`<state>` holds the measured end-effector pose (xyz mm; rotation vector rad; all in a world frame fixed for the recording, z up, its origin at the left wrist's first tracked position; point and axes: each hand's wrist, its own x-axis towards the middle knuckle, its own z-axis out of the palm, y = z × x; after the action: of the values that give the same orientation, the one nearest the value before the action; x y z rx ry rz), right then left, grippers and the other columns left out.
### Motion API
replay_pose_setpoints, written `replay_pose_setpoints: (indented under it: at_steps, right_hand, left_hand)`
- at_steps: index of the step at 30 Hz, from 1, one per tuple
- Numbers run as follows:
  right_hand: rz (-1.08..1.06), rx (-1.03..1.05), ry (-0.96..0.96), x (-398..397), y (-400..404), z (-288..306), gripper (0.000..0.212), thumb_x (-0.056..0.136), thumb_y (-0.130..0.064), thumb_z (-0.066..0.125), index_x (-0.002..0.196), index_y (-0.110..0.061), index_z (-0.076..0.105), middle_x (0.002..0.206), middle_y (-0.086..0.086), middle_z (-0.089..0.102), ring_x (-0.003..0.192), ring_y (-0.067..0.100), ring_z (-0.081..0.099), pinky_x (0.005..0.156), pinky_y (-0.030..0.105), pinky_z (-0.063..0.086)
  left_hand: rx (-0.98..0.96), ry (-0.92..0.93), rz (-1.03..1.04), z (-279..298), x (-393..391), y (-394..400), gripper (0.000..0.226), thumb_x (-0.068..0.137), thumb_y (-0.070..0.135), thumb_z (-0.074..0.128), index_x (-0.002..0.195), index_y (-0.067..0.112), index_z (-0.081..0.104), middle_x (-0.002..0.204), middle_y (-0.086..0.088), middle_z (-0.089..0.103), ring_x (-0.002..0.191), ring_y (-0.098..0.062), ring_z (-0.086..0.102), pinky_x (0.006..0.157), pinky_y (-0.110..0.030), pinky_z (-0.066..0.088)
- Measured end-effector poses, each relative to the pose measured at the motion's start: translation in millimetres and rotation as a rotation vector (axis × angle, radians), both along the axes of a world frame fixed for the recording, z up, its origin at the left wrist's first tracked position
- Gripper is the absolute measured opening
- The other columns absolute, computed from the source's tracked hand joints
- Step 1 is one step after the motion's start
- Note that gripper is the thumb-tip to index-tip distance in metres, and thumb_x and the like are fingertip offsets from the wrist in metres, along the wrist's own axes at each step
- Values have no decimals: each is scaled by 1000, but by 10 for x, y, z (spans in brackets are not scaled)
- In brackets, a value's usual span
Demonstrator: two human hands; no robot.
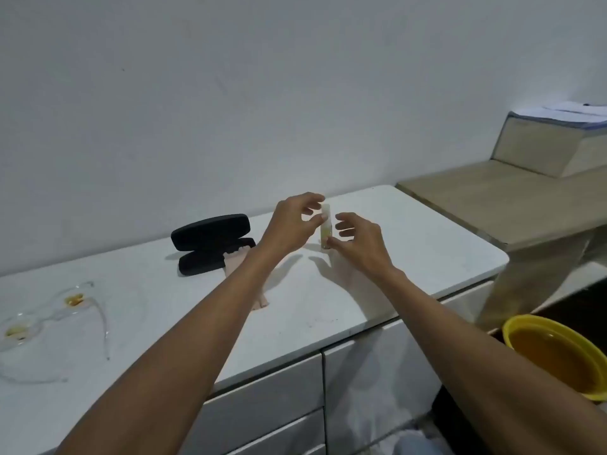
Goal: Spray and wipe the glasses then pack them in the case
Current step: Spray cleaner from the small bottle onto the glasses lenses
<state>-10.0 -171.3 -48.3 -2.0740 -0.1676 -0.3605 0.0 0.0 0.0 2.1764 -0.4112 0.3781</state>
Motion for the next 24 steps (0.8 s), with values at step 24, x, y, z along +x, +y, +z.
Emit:
replay_pose_setpoints:
  at_steps: [24]
  right_hand:
    - [-43, 45, 9, 96, 187, -66, 19, 90, -19, 77, 107, -10, 74, 93, 1, 76, 79, 15, 75, 82, 35, 57]
  left_hand:
    - [-369, 29, 221, -21, 113, -98, 21, 84, 8, 79, 105, 7, 75, 89, -4, 72, 86, -16, 69, 82, -25, 56]
